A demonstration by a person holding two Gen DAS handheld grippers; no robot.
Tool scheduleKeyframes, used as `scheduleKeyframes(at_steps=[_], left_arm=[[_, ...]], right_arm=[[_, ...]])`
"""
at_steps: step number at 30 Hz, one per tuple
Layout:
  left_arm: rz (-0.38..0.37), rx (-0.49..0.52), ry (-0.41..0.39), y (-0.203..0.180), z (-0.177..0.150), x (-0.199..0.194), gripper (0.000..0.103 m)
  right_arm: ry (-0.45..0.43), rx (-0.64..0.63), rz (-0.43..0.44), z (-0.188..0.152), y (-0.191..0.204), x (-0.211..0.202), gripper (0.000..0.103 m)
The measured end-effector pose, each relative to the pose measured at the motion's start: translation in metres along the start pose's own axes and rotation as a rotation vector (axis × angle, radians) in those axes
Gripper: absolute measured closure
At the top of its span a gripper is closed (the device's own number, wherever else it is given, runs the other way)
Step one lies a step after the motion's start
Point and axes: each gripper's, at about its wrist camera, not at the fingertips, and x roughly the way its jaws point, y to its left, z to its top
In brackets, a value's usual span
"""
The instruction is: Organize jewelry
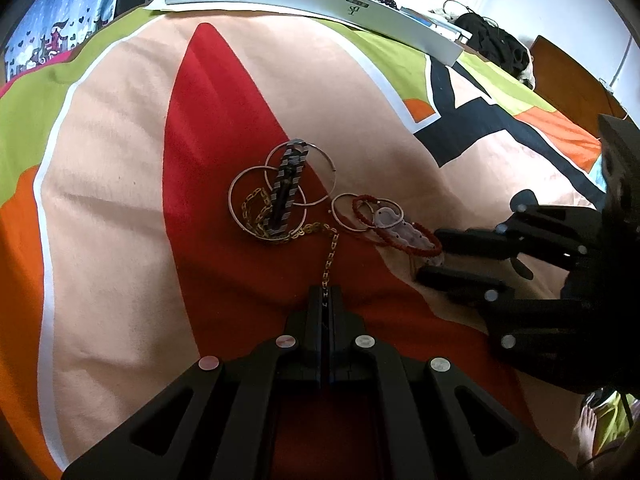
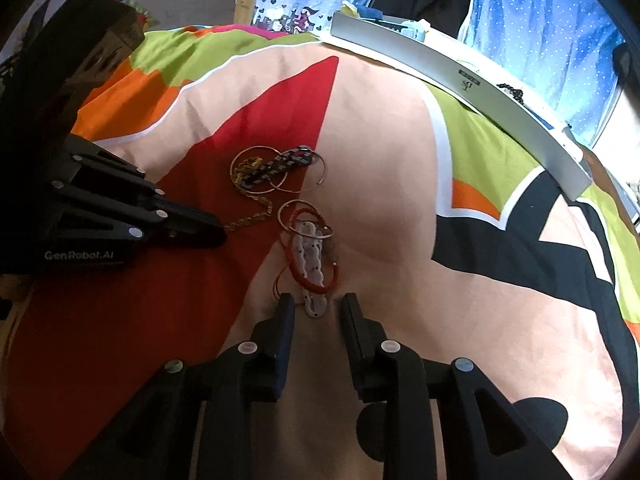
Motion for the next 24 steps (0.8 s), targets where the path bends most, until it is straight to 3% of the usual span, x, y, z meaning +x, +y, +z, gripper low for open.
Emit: scheduleKeyframes(at_steps=[3, 6, 10, 18, 24], left_arm=[[-0.003, -0.005, 0.001, 0.0, 0.0, -0.001, 0.103], [-0.012, -0.017, 0.005, 0.0, -0.001, -0.004, 0.103], [-0.026, -0.031, 0.01, -0.005, -0.008, -0.013, 0.103], [-0.047, -0.047, 0.01, -0.021, -0.018, -0.036, 0.103], [-0.049, -0.051, -0.001, -0.03, -0.026, -0.054, 0.103]], right_arm=[[0.01, 0.0, 0.031, 0.004, -0.001, 0.007, 0.081], [0.048, 0.015, 0.077, 0.006, 0.001, 0.015, 0.097], [0.05, 0.059, 0.084, -0.001, 0.003, 0.007, 0.098], [0.063, 0.249, 0.182, -0.023, -0.011, -0.023, 0.098], [0.131, 0.397, 0.313, -0.032, -0.022, -0.041, 0.098]])
